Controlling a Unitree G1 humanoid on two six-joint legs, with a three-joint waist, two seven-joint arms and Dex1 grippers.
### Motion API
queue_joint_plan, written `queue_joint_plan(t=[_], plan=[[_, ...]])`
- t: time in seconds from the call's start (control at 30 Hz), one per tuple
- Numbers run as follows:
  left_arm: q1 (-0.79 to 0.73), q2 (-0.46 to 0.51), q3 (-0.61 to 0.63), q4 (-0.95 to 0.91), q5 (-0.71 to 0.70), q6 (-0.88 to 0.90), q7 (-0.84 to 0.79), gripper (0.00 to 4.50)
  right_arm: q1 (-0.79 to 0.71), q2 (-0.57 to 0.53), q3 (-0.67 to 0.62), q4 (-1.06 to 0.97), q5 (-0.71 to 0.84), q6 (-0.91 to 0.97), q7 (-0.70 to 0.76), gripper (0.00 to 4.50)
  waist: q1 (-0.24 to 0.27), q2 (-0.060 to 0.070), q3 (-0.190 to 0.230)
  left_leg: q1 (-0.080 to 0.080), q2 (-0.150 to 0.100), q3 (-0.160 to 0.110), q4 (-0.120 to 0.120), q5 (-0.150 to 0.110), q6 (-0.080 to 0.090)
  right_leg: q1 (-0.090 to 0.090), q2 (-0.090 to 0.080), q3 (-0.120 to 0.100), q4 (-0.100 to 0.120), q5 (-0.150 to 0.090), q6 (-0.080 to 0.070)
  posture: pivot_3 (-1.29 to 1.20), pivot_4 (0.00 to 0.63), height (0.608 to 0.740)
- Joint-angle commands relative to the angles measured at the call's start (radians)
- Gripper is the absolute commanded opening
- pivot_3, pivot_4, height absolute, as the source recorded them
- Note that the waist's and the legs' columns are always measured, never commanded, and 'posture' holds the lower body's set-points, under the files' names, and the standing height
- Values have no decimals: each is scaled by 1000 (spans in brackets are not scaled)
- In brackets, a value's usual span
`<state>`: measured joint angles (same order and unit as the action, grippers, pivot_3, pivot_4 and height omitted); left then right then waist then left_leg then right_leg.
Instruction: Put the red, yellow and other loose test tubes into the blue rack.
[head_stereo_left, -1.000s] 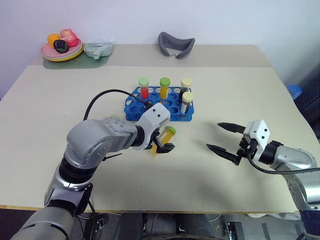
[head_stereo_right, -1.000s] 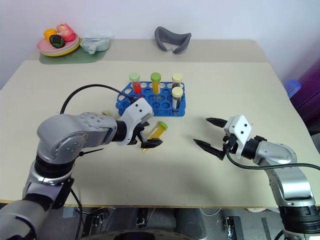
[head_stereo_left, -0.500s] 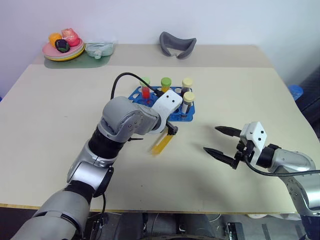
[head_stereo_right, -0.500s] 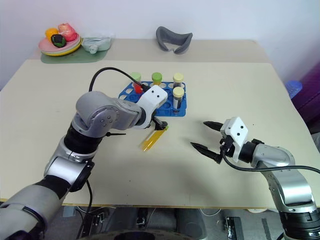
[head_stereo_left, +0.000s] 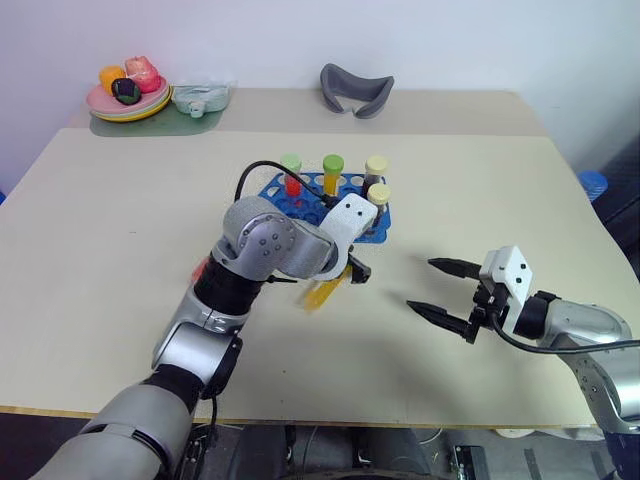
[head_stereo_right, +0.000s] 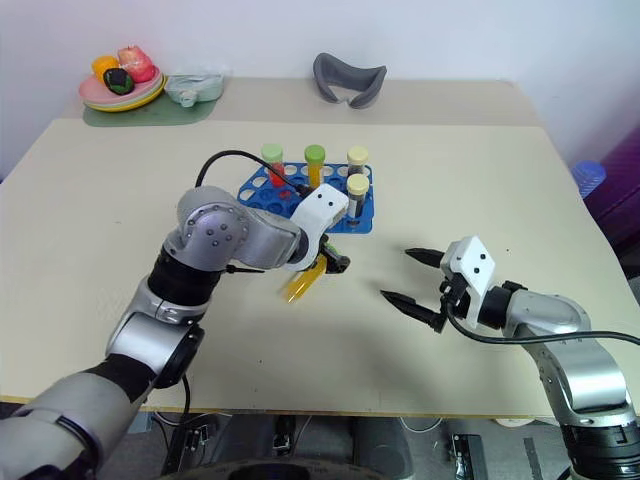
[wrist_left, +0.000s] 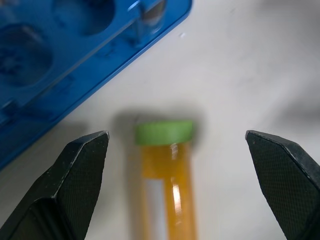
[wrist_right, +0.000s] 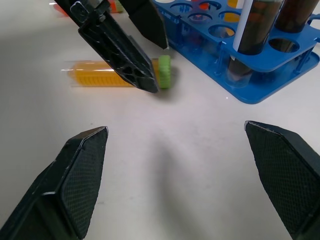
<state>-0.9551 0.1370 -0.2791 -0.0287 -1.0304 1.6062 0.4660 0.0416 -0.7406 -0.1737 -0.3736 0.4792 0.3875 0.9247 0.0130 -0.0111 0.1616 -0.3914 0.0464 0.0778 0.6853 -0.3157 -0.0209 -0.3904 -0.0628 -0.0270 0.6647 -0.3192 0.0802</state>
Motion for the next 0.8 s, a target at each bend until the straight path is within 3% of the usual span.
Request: queue_joint_plan(t=[0.03, 0.37, 0.53, 0.8], plan=[[-18, -4, 17, 8, -61, 8, 53, 4500, 6, -12, -28, -33, 13, -10, 3, 4458, 0, 0, 0, 0, 0, 0, 0, 0, 0, 0, 0, 0, 0, 0, 0, 0, 150, 735], [-64, 64, -56, 51, -125, 8, 148, 4500, 7, -12, -34, -72, 21, 23, -31, 4458, 0, 0, 0, 0, 0, 0, 0, 0, -1, 0, 0, 0, 0, 0, 0, 0, 150, 735], [-89, 133, -73, 8, -159, 8, 118, 4500, -8, -13, -40, -81, 40, 50, -45, 4458, 0, 0, 0, 0, 0, 0, 0, 1, -2, 0, 1, 0, 0, 0, 0, 0, 150, 735], [-69, 111, -77, 86, -228, 8, 192, 4500, -29, 1, -17, -71, 37, 46, -52, 4458, 1, 0, 0, 0, -1, 0, 0, 1, -2, 0, 0, 0, 0, 0, 0, 0, 150, 735]])
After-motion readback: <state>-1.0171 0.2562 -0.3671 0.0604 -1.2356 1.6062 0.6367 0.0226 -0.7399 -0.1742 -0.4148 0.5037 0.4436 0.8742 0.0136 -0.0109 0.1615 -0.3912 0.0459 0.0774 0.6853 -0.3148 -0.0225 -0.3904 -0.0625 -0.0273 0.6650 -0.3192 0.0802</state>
